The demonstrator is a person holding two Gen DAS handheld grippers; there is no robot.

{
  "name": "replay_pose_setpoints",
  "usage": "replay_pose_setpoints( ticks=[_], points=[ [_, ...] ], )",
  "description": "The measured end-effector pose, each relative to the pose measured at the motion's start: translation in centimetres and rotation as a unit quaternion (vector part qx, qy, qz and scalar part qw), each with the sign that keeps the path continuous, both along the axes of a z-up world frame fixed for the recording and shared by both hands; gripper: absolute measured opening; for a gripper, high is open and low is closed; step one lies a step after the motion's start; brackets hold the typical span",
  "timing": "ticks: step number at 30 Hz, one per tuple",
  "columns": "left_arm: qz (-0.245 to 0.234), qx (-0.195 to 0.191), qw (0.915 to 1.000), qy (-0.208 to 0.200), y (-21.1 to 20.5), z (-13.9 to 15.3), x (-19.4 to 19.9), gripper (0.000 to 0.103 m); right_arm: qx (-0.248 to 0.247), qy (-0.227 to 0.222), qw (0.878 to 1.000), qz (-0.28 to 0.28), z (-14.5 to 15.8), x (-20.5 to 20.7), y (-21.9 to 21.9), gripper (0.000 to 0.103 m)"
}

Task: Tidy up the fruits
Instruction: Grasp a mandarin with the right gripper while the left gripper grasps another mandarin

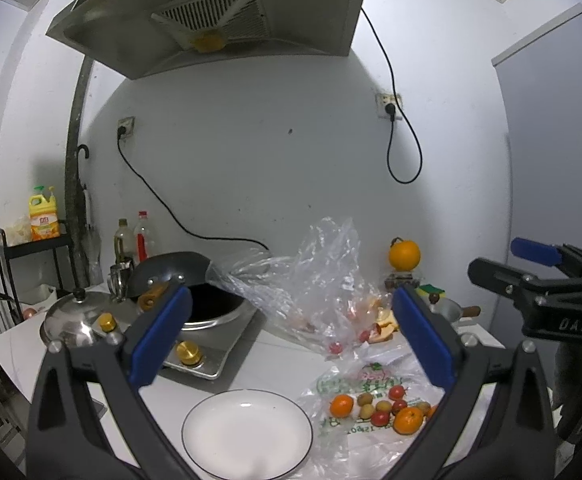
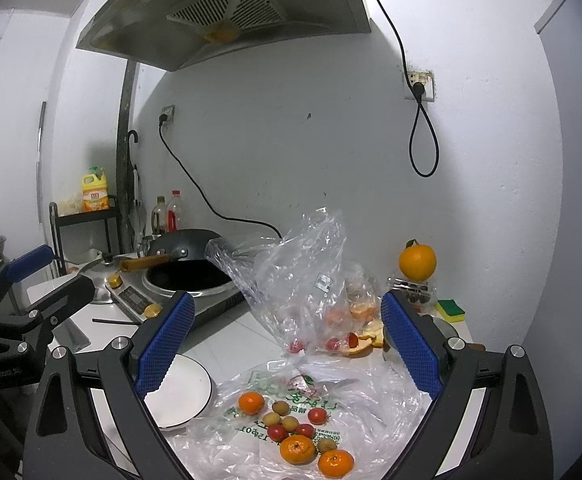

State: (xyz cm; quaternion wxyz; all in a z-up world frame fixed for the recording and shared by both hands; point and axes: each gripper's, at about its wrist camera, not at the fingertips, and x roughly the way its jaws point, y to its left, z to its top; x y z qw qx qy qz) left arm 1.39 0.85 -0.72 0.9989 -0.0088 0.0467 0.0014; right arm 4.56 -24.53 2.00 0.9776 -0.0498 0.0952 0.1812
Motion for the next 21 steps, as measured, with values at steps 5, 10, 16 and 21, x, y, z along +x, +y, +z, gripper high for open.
replay_pose_setpoints(
  ticks=[5,10,16,21],
  points=[
    [0.002,0.001,1.0,0.003,-0.3,-0.1,0.3,0.102,0.001,0.004,1.0,-0.002,-0.3,0.4,-0.2,0.096],
    [-0.016,0.001,0.9998,0.013,-1.2,-0.5,1.1,0.102,0.004,0.01,1.0,-0.004,-1.0,0.9,-1.0,0.096],
    [-0.031,0.001,0.9988,0.037,-2.9,-1.8,2.5,0.102,0.002,0.02,1.0,-0.011,-1.9,1.9,-2.8,0.096],
    [-0.03,0.006,0.9975,0.064,-4.3,-3.5,4.1,0.102,0.004,0.045,0.999,-0.018,-3.5,3.3,-4.7,0.096]
  ],
)
